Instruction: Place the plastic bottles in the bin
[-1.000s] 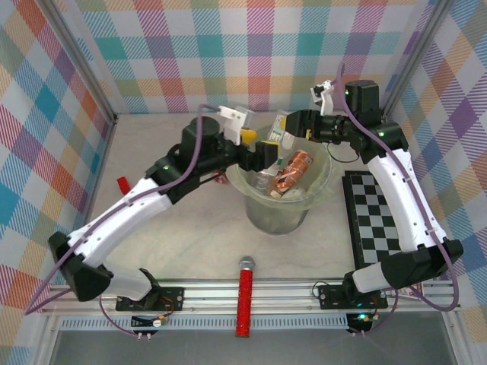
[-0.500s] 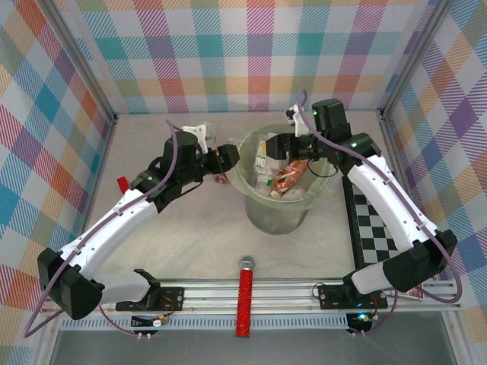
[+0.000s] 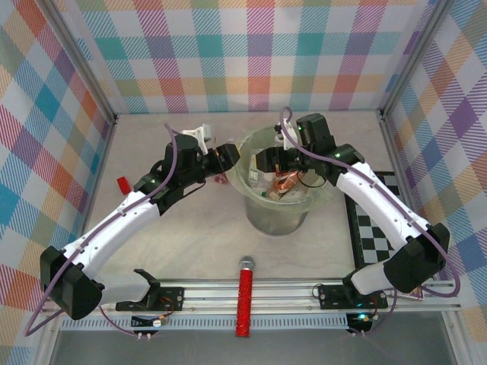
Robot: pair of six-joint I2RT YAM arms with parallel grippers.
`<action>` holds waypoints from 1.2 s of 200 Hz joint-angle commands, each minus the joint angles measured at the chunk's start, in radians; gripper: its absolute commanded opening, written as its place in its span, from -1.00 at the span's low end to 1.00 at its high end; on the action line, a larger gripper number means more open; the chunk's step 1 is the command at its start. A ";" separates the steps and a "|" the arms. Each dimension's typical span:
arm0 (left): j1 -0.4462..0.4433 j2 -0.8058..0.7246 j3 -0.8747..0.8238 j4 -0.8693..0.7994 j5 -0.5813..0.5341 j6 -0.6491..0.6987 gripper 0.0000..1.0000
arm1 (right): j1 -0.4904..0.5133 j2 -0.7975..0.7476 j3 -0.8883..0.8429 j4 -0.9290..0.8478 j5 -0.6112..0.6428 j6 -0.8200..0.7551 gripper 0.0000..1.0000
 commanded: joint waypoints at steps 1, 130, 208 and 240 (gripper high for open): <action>-0.001 -0.002 -0.008 0.039 0.016 -0.012 0.18 | 0.016 -0.008 0.068 -0.121 0.010 -0.015 0.52; -0.001 0.019 -0.028 0.054 0.015 -0.018 0.11 | 0.051 0.078 0.204 -0.298 0.076 -0.012 -0.13; 0.005 0.035 0.020 0.017 -0.007 0.024 0.12 | 0.054 0.028 0.194 -0.279 0.109 0.005 -0.09; 0.043 0.015 0.056 -0.023 -0.006 0.061 0.25 | 0.044 0.009 0.258 -0.321 0.164 -0.019 0.11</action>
